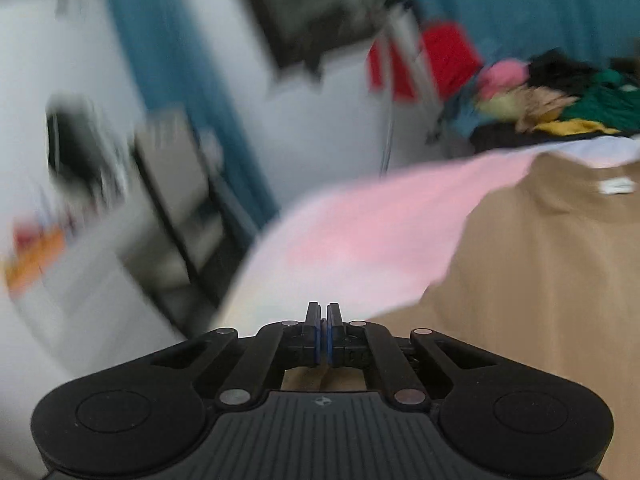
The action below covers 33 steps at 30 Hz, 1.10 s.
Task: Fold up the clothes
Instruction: 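Grasp the T-shirt side with the left gripper and pull it flat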
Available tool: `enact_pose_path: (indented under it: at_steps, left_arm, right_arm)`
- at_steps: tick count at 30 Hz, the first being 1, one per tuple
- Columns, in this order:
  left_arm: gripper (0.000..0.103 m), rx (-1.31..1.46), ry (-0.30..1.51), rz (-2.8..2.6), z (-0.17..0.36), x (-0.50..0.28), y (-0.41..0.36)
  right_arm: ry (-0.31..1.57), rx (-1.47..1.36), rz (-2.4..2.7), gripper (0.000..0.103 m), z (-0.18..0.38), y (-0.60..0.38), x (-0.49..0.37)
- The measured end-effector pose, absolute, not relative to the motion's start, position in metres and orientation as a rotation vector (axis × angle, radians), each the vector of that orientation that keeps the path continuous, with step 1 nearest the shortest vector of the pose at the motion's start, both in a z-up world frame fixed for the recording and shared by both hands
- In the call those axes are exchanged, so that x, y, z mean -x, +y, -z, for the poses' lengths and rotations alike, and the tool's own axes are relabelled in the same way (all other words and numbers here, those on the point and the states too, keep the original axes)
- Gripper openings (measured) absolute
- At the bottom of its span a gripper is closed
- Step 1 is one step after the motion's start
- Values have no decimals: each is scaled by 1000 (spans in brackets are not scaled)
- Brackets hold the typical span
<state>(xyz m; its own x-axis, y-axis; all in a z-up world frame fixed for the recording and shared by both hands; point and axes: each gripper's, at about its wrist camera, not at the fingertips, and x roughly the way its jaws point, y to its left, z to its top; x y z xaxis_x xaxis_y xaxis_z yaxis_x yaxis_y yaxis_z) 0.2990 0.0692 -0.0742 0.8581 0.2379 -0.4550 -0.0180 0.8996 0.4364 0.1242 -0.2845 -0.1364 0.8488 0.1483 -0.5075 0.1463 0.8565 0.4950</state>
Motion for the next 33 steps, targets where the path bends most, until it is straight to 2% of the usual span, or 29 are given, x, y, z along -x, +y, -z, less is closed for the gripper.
enact_pose_path:
  at_steps: [6,15,22,27,30,32,33]
  left_arm:
    - [3,-488,553,147,73,-245,30]
    - [3,-182,592,122,54,-269,94]
    - [2,-220,566,387,54,-234,25]
    - [3,-336,631,491,80,-211,-24]
    - [16,-332,650,455,85,-211,-20]
    - [29,-308,639,419,79,-213,-12]
    - [42,-295,633,400,76,-214,-8]
  right_arm:
    - [563,-552,4,81,136,-285,-123]
    - [564,-563,6,82,135,-286,-121]
    - [562,-560,8,82,136,-284,-123]
    - [561,-566,7,82,136,-283,-122]
    - [561,-577,5,81,135,-285,-122]
    - [561,-585,4,81,135,-286,-121]
    - [561,-589,4,81,135,-286,-121]
